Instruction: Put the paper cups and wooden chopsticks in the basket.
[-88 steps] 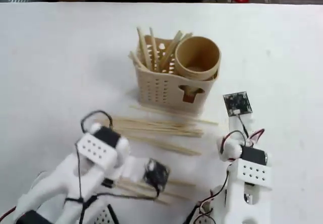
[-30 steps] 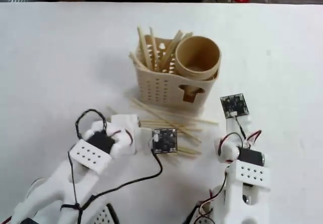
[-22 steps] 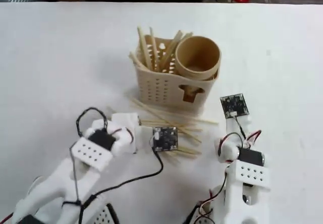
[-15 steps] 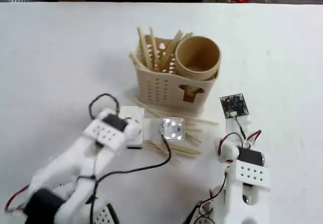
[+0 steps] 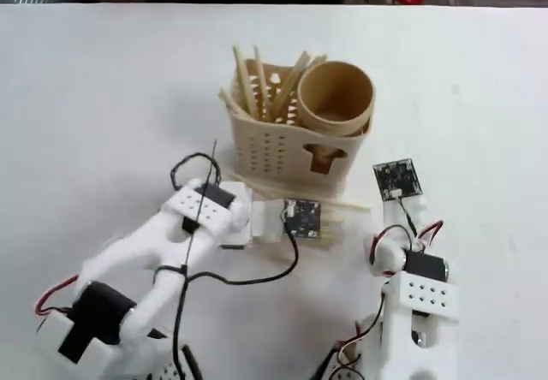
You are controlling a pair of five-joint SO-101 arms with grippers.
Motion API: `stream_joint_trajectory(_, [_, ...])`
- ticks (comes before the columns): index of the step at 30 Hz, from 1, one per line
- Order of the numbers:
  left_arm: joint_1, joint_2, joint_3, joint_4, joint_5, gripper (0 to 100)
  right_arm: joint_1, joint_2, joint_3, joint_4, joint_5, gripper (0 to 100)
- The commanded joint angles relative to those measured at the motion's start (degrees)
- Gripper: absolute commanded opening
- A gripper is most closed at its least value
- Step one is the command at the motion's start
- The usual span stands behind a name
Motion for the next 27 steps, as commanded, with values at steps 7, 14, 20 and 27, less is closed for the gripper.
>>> stream_joint_trajectory(7, [0.5,-8.0,-2.5,4.5,0.5,5,-0.7,-1.1,-0.4,-1.0,-0.2,6.3])
stream_joint_trajectory(14, [0.1,-17.3,-2.5,10.0,0.6,5,-0.8,-1.1,-0.4,-1.0,-0.2,6.3])
stream_joint_trajectory(20, [0.7,-27.5,-2.5,16.4,0.5,4,-0.8,-1.1,-0.4,-1.0,-0.2,6.3])
stream_joint_trajectory(27, [1.2,-32.4,-1.8,17.7,1.8,2,-0.8,-1.1,-0.4,-1.0,-0.2,6.3])
